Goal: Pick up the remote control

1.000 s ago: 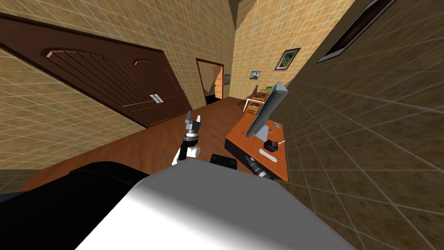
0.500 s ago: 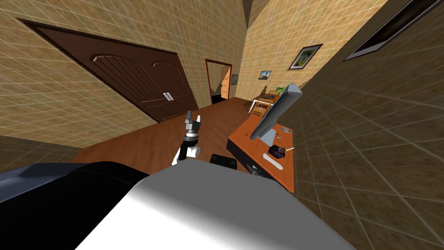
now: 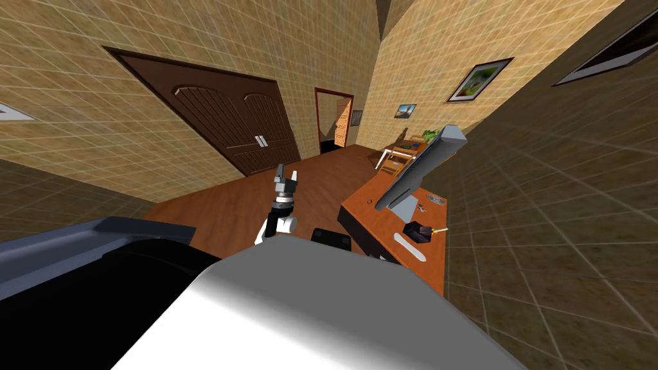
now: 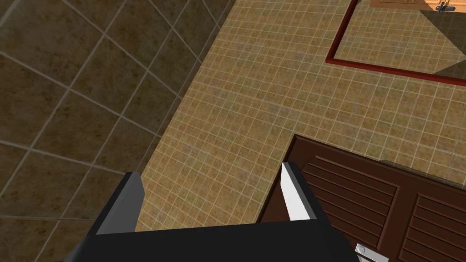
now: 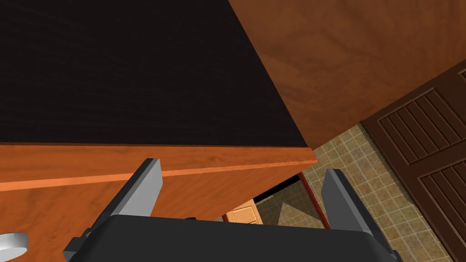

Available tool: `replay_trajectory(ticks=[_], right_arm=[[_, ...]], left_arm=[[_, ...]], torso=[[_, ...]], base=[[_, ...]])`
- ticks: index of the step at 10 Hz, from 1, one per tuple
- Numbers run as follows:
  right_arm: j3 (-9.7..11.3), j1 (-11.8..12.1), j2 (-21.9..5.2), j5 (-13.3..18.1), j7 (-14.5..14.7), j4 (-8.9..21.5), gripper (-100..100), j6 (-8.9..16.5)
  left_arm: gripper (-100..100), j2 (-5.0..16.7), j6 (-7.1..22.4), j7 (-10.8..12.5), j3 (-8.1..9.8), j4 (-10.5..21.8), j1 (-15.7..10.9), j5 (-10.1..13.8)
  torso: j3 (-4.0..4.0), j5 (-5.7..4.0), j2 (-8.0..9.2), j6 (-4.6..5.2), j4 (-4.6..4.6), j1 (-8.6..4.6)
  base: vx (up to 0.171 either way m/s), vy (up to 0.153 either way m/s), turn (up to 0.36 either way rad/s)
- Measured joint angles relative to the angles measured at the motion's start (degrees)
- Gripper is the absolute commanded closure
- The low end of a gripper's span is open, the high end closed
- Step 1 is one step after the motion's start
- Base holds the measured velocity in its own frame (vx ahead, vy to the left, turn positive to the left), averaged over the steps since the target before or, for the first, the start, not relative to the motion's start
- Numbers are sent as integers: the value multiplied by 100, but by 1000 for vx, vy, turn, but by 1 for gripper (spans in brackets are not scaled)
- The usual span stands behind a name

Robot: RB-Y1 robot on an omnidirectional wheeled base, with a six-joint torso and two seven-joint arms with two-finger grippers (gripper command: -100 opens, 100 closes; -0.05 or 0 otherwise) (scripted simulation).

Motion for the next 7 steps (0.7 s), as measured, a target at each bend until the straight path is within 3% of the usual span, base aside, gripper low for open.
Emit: replay_trajectory(ticks=[3,4,5,7], right_arm=[[273,-169,-192,172,102,658,-100,-98],[433,-249,-343,260,123,902,-100,-108],[547,-225,-444,323,78,922,-100,11],[629,-363,-481,373,169,1456,-100,-116]], left_arm=[[0,0,0,0,-1,0,-1,0],[0,0,0,0,0,0,-2,0],[0,1,0,0,1,0,0,0],[0,0,0,0,0,0,-1,0]], torso=[[0,0,0,-8,1,-6],[1,-1,2,-8,1,-15],[1,-3,1,2,0,-15],[-2,0,-4,-6,0,-5]], base=[[-17,-33,311],[-14,-55,110],[-1,-24,-62],[-11,-34,293]])
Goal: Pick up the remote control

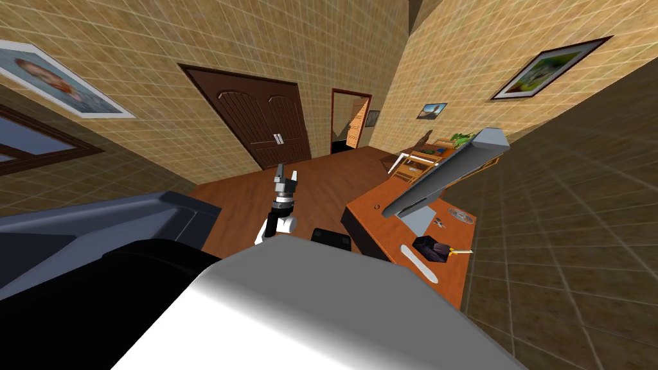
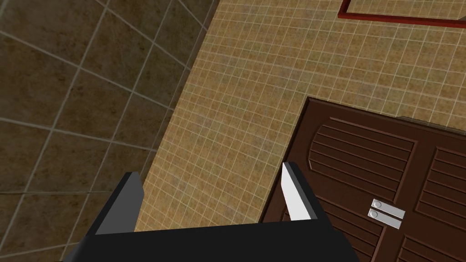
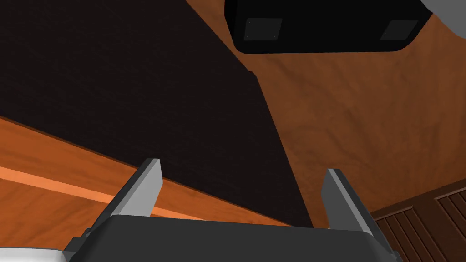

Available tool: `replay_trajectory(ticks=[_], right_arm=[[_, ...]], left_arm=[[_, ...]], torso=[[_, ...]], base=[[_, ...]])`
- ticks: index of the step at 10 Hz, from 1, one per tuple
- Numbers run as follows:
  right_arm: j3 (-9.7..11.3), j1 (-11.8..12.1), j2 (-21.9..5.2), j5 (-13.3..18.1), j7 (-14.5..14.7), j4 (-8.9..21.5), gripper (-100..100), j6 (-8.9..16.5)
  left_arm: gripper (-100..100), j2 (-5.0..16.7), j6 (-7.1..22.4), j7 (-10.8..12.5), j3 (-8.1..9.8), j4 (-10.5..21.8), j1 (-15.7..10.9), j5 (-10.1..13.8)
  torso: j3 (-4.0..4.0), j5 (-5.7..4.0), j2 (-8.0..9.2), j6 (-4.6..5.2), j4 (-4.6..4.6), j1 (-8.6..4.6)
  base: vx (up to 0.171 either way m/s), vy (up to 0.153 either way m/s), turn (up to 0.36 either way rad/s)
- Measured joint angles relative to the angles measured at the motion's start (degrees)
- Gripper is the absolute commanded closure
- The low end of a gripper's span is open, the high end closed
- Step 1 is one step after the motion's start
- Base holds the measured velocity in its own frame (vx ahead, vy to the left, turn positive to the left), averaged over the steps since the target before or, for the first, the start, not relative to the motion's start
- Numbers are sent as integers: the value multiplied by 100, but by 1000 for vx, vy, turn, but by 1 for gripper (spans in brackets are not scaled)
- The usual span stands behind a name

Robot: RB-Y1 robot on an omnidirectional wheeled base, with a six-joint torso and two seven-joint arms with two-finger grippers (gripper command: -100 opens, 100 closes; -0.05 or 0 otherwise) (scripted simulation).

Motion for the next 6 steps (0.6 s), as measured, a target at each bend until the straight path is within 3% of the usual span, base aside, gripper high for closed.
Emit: replay_trajectory(ticks=[2,3,4,6], right_arm=[[182,48,-230,92,55,216,-100,43],[210,-31,-207,108,70,386,-100,21],[299,-160,-184,157,133,719,-100,-35],[576,-338,-453,262,149,1246,-100,-122]], left_arm=[[0,0,0,0,1,0,1,0],[0,0,0,0,1,0,1,0],[0,0,0,0,0,0,0,0],[0,1,0,0,1,0,0,0]], torso=[[2,-3,3,6,0,-9],[0,-2,0,7,0,0],[-1,-1,-2,1,0,-1],[2,-3,3,-1,1,-19]], base=[[-10,-38,105],[-7,-23,243],[-10,-53,381],[-38,-85,373]])
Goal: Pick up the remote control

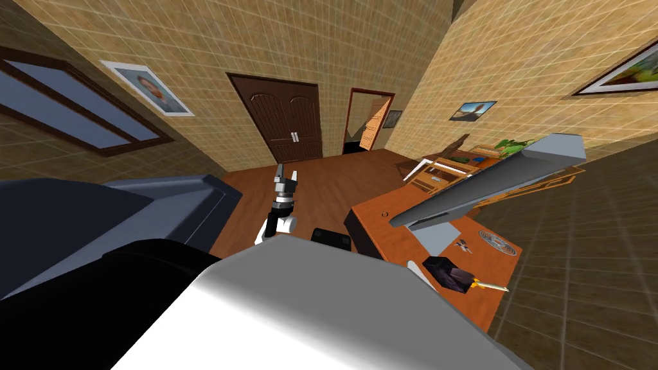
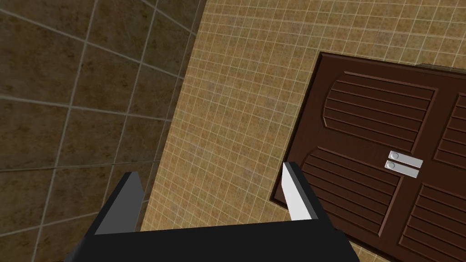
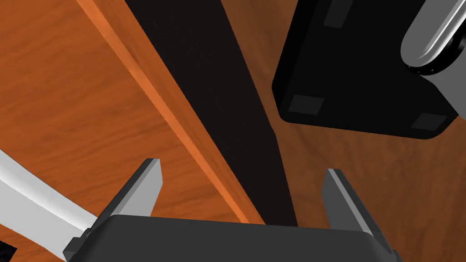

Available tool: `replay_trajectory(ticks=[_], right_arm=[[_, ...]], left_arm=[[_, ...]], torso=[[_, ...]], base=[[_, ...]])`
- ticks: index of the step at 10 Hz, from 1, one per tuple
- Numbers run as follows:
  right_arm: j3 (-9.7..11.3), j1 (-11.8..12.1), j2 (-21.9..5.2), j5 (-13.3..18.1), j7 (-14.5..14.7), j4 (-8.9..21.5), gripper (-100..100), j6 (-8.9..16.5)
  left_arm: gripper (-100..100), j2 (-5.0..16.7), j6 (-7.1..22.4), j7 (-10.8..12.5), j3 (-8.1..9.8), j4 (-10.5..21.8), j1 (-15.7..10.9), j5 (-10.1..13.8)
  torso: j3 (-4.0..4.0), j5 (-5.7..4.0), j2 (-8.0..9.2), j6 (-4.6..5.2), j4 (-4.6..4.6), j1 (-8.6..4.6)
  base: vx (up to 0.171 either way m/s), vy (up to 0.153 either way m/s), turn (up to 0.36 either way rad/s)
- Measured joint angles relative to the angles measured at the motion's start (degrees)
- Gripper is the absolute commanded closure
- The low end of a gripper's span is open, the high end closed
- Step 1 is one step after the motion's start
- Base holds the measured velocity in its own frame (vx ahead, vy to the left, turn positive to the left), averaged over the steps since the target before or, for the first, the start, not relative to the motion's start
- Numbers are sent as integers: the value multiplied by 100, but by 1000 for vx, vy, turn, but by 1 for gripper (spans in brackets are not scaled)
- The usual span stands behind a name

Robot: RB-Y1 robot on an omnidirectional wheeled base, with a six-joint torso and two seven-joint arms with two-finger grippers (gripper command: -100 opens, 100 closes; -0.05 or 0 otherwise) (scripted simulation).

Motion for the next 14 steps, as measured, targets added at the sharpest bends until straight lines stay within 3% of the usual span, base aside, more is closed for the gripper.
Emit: replay_trajectory(ticks=[1,4,7,9,14], right_arm=[[177,134,-246,54,-116,-245,-100,192],[240,-77,-134,87,8,194,-100,90],[361,-137,-207,119,23,432,-100,88],[523,-314,-202,158,98,800,-100,20],[919,-679,-161,218,158,1367,-100,-64]], left_arm=[[0,0,0,0,1,0,1,0],[0,-1,0,0,0,0,2,0],[0,0,0,0,1,0,2,0],[0,0,0,0,0,0,1,0],[0,0,0,0,1,0,2,0]], torso=[[3,-2,4,6,1,-6],[-5,3,-9,10,-2,29],[-4,1,-7,11,-2,21],[-4,-1,-7,1,-1,4],[-5,-4,-9,8,-1,-1]], base=[[-23,-68,64],[-1,-8,50],[-9,-30,100],[-24,-87,315],[-12,-75,154]])
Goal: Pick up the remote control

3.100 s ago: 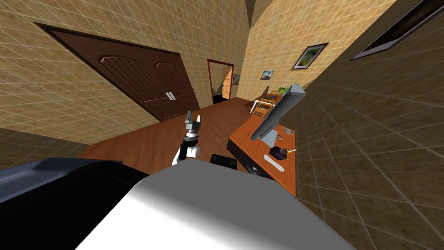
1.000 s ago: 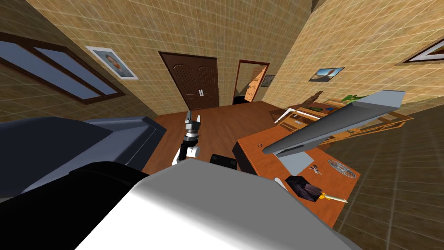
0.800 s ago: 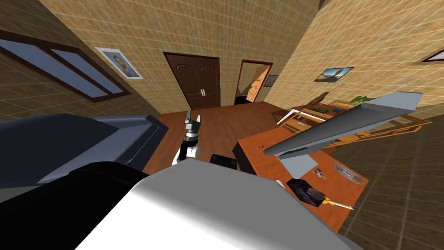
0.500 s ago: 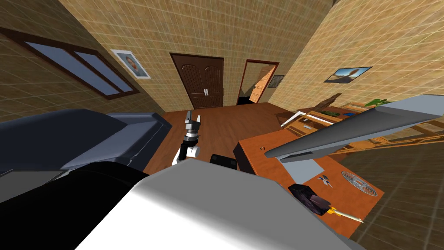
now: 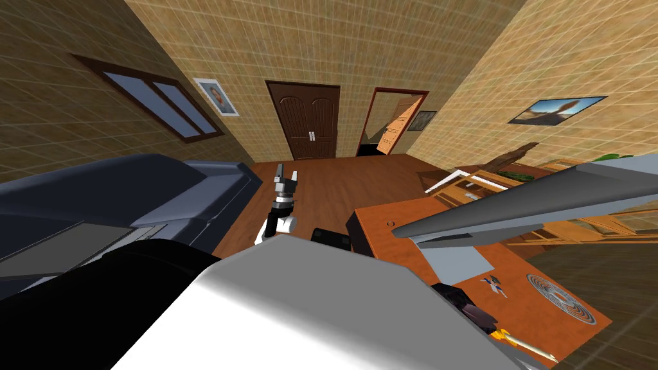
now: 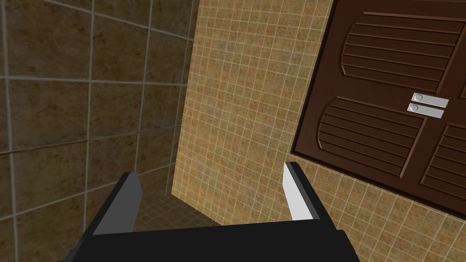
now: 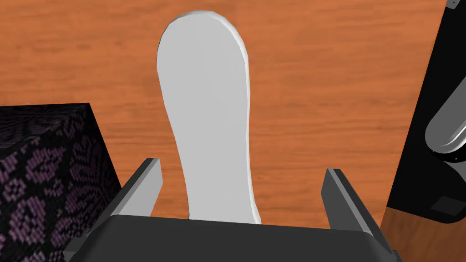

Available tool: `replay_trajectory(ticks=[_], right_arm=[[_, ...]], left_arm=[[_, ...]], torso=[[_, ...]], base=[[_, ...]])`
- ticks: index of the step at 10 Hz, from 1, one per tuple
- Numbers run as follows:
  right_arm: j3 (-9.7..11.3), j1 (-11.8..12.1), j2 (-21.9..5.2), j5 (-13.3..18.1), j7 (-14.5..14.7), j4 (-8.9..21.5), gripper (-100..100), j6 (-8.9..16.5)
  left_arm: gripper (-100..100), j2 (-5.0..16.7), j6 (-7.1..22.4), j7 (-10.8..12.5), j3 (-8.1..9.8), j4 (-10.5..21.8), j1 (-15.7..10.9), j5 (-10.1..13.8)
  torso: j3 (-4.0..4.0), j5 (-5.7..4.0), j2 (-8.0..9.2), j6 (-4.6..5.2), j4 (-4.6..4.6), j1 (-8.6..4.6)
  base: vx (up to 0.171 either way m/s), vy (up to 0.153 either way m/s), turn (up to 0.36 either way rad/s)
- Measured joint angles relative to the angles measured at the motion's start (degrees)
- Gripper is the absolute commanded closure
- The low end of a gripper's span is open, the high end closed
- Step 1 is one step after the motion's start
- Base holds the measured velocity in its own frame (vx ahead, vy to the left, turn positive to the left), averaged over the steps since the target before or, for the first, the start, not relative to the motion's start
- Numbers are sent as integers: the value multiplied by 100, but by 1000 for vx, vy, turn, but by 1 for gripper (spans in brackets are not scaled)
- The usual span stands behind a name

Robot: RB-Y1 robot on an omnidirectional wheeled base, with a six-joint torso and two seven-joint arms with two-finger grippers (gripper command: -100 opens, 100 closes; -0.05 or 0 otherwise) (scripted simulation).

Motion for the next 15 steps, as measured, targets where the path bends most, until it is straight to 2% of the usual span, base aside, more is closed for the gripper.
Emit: replay_trajectory(ticks=[1,2,3,4,5,8,10,11,15], right_arm=[[134,-41,-3,20,-61,-86,-100,43],[158,-148,96,11,-9,113,-100,-11],[157,-161,108,9,16,145,0,-35],[157,-159,106,9,14,142,-100,-33],[93,-277,340,-18,173,518,-100,-103],[170,-146,324,24,-1,125,-100,189],[164,-131,444,21,-6,122,-100,330],[163,-130,449,21,-1,124,100,337],[163,-131,447,21,0,125,100,338]], left_arm=[[0,0,0,0,0,0,0,0],[0,0,0,0,0,0,1,0],[0,0,0,0,0,0,1,0],[0,-1,0,0,0,0,1,0],[0,0,0,0,0,0,0,0],[0,-1,0,0,0,0,1,0],[0,-1,0,0,0,0,1,0],[0,-1,0,0,0,0,1,0],[0,-1,0,0,0,0,1,0]], torso=[[-3,-2,-6,-2,-1,-11],[-4,-3,-6,3,-2,-6],[-3,2,-5,5,-2,13],[-3,5,-5,5,-2,25],[-3,3,-5,3,-1,21],[-1,5,-1,4,-1,27],[0,5,0,5,0,26],[-2,6,-3,5,-1,30],[-4,6,-6,6,-2,32]], base=[[-2,-95,93],[-3,-35,7],[0,-8,1],[-5,-31,61],[-10,-39,30],[-14,-14,46],[-6,-7,22],[0,0,0],[0,0,0]])
